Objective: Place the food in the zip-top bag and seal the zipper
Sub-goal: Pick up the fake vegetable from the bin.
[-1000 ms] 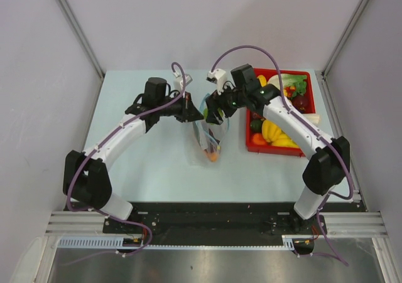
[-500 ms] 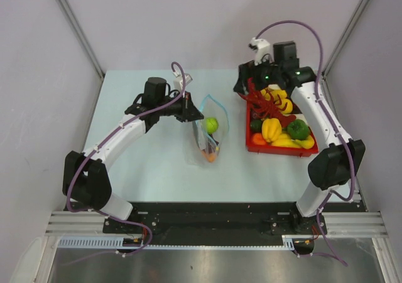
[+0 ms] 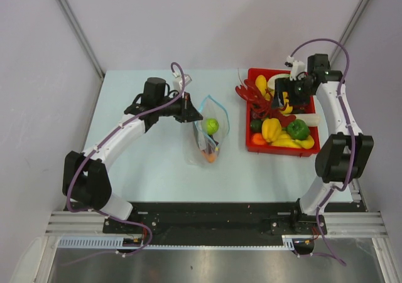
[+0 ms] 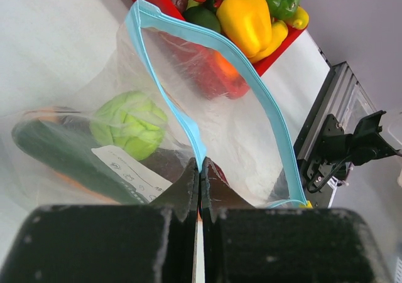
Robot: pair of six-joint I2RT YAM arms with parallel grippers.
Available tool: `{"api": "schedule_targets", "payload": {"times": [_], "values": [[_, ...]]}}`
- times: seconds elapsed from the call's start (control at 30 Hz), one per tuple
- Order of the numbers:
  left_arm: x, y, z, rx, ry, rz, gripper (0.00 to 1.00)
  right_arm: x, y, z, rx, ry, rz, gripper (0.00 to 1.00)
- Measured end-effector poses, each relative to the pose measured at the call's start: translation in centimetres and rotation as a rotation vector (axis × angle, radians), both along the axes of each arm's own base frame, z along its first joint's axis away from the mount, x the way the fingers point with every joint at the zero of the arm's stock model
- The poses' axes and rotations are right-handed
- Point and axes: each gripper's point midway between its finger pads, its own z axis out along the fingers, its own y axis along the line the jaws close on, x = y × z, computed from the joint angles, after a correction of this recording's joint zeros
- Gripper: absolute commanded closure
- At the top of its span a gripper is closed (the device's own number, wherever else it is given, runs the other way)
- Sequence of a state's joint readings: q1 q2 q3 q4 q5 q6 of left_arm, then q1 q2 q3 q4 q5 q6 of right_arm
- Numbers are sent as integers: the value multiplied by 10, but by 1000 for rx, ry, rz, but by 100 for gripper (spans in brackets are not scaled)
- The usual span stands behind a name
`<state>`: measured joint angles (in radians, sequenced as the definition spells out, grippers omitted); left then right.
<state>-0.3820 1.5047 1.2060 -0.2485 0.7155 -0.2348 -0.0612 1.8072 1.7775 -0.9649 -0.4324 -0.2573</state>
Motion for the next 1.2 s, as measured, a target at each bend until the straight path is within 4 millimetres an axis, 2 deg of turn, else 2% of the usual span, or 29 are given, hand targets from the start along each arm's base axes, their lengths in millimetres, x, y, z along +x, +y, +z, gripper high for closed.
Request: {"api": "schedule_targets", "payload": {"times": [0.1,0.17,0.23,0.3,0.43,0.57,1.07,1.2], "values": [[-1,0,0,-2,2,-3,100,-40,13,-7,-9,53,27,3],[-1,0,0,-4,3,-5,100,-59,31,-8,-21,70,68,0],[-2,-1,0,-6,5,-9,100,-71,43,-11,-33,75,85,0],[-2,-1,0,-6,6,-11,100,-78,47,-21,-62,99,65,0],[-3,-1,-1,-6,8,-11,100,-72,34,-41,-143,139,-50,0],[-6,1,-5,-2,16,-10,100,-64,25,-53,-190,155,-136,0],[-12,5,-4,0,5,0,100,-55,34,-93,-223,241,-176,0],[-13,6,-6,2,10,0,100,-55,35,-97,-223,251,-184,0]]}}
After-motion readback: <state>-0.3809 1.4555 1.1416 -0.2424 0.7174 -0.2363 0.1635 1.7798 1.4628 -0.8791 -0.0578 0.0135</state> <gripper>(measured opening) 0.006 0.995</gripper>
